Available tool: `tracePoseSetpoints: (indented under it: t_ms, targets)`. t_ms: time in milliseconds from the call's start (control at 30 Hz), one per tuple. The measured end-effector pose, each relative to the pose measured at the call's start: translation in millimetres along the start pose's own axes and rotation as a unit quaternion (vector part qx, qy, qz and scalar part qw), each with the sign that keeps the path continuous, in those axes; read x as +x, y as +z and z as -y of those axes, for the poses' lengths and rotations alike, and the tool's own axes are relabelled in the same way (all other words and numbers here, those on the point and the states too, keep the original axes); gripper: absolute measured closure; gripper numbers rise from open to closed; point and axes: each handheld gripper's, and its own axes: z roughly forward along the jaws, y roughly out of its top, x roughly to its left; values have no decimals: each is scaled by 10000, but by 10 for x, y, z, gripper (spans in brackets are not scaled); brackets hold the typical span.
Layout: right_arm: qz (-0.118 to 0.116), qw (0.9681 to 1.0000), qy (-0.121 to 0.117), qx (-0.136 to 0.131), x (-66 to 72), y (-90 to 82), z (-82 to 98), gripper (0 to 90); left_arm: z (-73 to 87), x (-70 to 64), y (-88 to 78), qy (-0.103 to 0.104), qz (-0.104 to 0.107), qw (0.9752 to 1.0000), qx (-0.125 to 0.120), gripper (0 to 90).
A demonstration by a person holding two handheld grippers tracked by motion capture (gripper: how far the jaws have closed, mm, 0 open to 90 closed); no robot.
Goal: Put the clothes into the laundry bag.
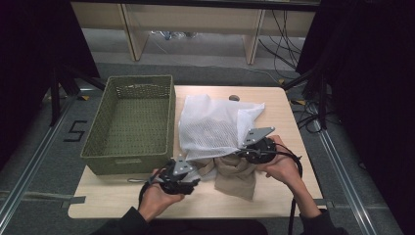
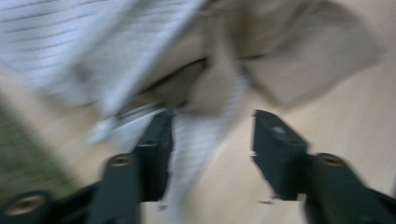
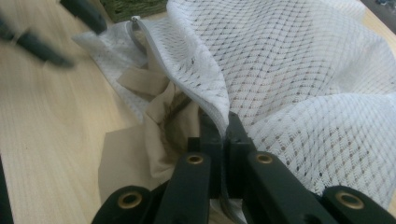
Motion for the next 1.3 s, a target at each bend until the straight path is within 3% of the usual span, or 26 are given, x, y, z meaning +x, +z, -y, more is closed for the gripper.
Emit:
tracePoseSetpoints:
  t_ms: [100,200,233,267,300,367,433,533,567,600,633,667,733,767,900,933,1000,1067,1133,1167,1200,1233,1300]
  targets:
    - [15,10000,-1,-11,-3,2,-10,900,-19,-116,225,124,-17,9998,179,286]
    - [2,10000,-32,-19,-1,-8,-16,900,-65,-126,397,148,-192,9994,231,226]
    - [-8,10000,-34,-19,-4,-7,-16,900,-88,-124,445,102,-239,9995,165,208]
    - [6,10000,-37,-20,-7,-3,-17,900,-108,-149,502,-68,-216,9997,107,191]
    - [-5,10000,-72,-33,-11,1,-15,900,-135,-162,541,-16,-151,9998,113,172]
    - [-10,10000,-40,-4,-3,10,-16,900,-189,-209,617,114,-90,9998,106,163]
    - [-31,10000,-34,0,-2,19,-15,900,-229,-273,718,48,-137,9999,39,156]
    - [-19,10000,-51,-5,8,20,-19,900,-285,-334,829,129,-319,9994,-50,157]
    - [-25,10000,-62,8,12,19,-18,900,-299,-335,859,120,-424,9990,-92,174]
    - [-17,10000,-68,11,9,20,-17,900,-305,-323,881,176,-509,9985,-135,245]
    - [-27,10000,-48,-2,7,17,-18,900,-320,-308,874,353,-637,9973,-114,392]
    - [-65,10000,-29,-1,7,13,-19,900,-326,-276,892,391,-635,9971,-180,512]
    - [-33,9999,-98,-25,-1,11,-10,900,-355,-215,883,173,-592,9976,-315,696]
    - [-52,10000,-17,6,5,4,-6,900,-376,-191,874,111,-652,9971,-380,753]
    - [-51,9999,-29,-94,-20,-33,-6,900,-527,-86,714,-82,-886,9936,-699,828]
    - [-65,9999,-8,-142,-12,-55,-6,900,-581,-72,704,-374,-979,9893,-1017,830]
    - [-79,9996,-80,-240,-10,-103,-33,900,-684,8,643,-587,-1016,9855,-1222,830]
    - [-54,9995,-87,-302,-7,-158,-50,900,-720,76,640,-675,-1162,9813,-1376,826]
    - [-61,9996,-75,-280,3,-175,-28,900,-665,137,727,-607,-1264,9830,-1184,812]
    - [-57,9997,-7,-227,11,-165,-7,900,-613,161,783,-759,-1192,9839,-1097,792]
    - [-80,9998,-28,-178,9,-136,12,900,-557,185,827,-803,-1051,9870,-916,765]
    - [-97,9999,-36,-125,6,-105,30,900,-510,186,845,-855,-1008,9880,-798,735]
    - [-116,9999,115,-18,10,-61,60,900,-440,172,836,-872,-834,9893,-816,661]
